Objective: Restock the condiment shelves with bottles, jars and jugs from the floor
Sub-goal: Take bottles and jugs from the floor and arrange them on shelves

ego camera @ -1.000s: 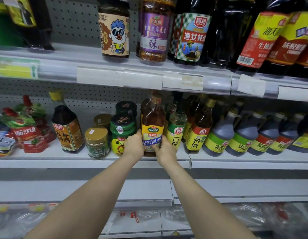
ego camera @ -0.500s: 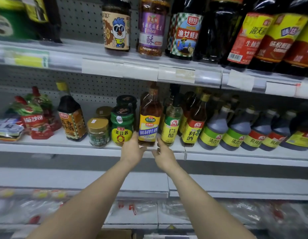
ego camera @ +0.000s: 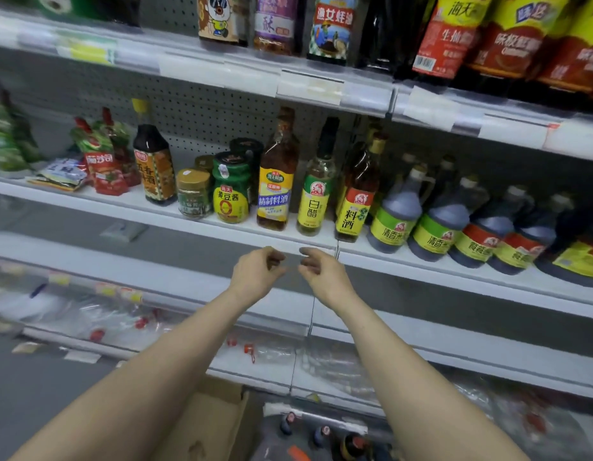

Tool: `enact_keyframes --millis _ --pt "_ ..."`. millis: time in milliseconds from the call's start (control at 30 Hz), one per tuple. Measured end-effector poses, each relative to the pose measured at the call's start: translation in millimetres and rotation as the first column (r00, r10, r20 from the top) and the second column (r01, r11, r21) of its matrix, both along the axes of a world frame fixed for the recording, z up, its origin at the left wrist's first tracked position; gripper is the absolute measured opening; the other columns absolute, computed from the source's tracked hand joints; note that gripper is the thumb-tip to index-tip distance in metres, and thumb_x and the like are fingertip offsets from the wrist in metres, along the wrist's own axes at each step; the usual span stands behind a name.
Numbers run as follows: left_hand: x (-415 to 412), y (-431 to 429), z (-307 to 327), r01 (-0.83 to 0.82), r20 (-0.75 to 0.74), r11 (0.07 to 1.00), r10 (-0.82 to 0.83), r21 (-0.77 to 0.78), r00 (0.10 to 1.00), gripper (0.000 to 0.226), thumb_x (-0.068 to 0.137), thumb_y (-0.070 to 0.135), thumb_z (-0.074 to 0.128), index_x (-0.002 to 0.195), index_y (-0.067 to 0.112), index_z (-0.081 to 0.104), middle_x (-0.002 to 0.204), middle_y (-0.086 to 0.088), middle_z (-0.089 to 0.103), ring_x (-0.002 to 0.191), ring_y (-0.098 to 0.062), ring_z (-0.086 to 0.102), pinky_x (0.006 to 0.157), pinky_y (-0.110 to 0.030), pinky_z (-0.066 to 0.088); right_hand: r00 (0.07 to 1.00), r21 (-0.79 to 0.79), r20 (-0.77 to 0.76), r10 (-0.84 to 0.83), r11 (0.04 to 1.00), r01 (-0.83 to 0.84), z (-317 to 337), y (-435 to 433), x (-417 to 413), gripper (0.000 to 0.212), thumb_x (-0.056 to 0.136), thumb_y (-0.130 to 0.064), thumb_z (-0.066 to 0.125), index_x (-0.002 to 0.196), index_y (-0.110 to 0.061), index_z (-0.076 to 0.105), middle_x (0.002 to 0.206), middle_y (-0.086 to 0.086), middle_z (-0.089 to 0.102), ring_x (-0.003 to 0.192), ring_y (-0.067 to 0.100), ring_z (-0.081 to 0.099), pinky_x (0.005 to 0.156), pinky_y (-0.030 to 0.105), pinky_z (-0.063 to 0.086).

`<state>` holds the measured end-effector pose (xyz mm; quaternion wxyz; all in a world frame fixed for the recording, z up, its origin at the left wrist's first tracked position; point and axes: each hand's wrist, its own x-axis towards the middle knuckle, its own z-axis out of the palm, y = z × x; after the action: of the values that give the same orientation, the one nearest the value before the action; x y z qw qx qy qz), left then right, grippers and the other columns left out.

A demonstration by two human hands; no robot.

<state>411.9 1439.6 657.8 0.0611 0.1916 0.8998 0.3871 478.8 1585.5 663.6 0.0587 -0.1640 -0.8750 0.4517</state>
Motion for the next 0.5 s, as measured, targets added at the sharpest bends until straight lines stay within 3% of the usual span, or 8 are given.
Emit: enact_keyframes --millis 267,500 --pt "86 40 -16 -0.056 0.005 0.997 0.056 0.055 0.998 0.027 0.087 0.024 0.072 0.113 0.015 0.069 0.110 -0.001 0.072 0.101 -0.018 0.068 0.093 -0.033 0.051 0.994 0.002 -0.018 0.105 0.994 -0.105 -20 55 72 0.045 0.095 -0.017 0.065 0.139 -0.016 0.056 0.129 0.007 0.066 0.111 0.014 0.064 0.094 0.022 0.045" --pt "157 54 -59 -0.165 0.090 0.983 0.158 0.080 0.983 0.030 0.085 0.024 0.074 0.113 0.018 0.067 0.106 0.004 0.070 0.099 -0.012 0.066 0.092 -0.028 0.051 0.979 -0.095 0.030 0.201 0.976 -0.197 -69 74 132 0.043 0.092 -0.011 0.069 0.134 -0.016 0.060 0.120 0.003 0.068 0.108 0.010 0.064 0.095 0.019 0.046"
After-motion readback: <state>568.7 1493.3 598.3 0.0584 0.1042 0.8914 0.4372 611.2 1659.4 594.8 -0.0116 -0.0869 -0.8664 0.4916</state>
